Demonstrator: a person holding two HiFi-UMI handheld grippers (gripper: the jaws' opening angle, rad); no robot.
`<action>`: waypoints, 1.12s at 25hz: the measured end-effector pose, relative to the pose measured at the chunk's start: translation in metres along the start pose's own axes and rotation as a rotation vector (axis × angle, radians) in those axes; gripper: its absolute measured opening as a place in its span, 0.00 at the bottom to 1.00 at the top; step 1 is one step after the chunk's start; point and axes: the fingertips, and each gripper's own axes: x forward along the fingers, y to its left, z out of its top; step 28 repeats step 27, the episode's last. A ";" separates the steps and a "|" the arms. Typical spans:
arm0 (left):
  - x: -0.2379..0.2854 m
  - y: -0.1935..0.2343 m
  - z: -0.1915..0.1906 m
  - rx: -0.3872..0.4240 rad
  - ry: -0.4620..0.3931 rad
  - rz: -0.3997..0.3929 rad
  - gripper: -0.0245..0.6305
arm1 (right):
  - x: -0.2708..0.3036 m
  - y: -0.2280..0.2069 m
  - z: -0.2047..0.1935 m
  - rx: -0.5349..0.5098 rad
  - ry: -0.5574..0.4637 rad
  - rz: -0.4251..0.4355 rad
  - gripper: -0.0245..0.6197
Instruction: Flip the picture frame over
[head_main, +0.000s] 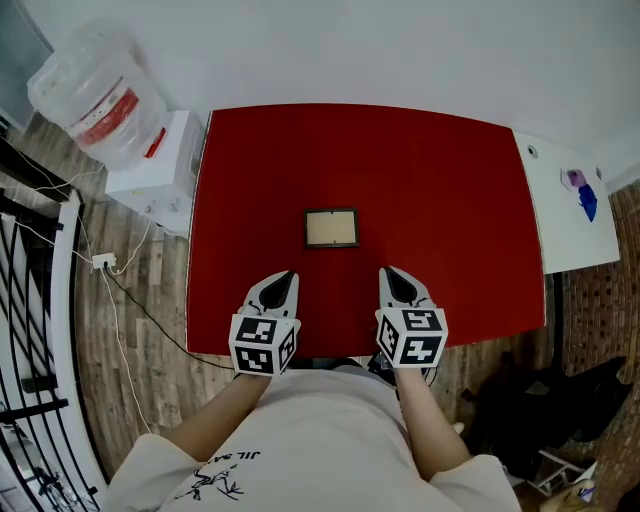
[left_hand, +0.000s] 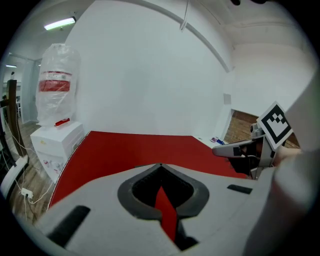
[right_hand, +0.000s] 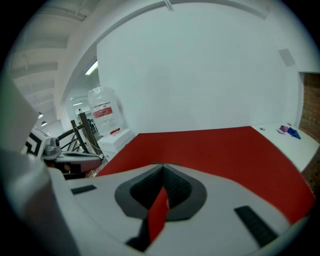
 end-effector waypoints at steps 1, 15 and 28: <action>-0.001 0.000 0.001 -0.001 -0.002 0.001 0.05 | -0.001 -0.001 0.001 -0.002 -0.001 0.001 0.05; -0.003 -0.004 0.004 0.022 -0.002 -0.008 0.05 | -0.005 -0.001 0.012 0.030 -0.024 0.021 0.05; -0.007 -0.008 0.002 0.017 0.007 -0.006 0.05 | -0.003 0.017 0.005 0.017 -0.006 0.057 0.05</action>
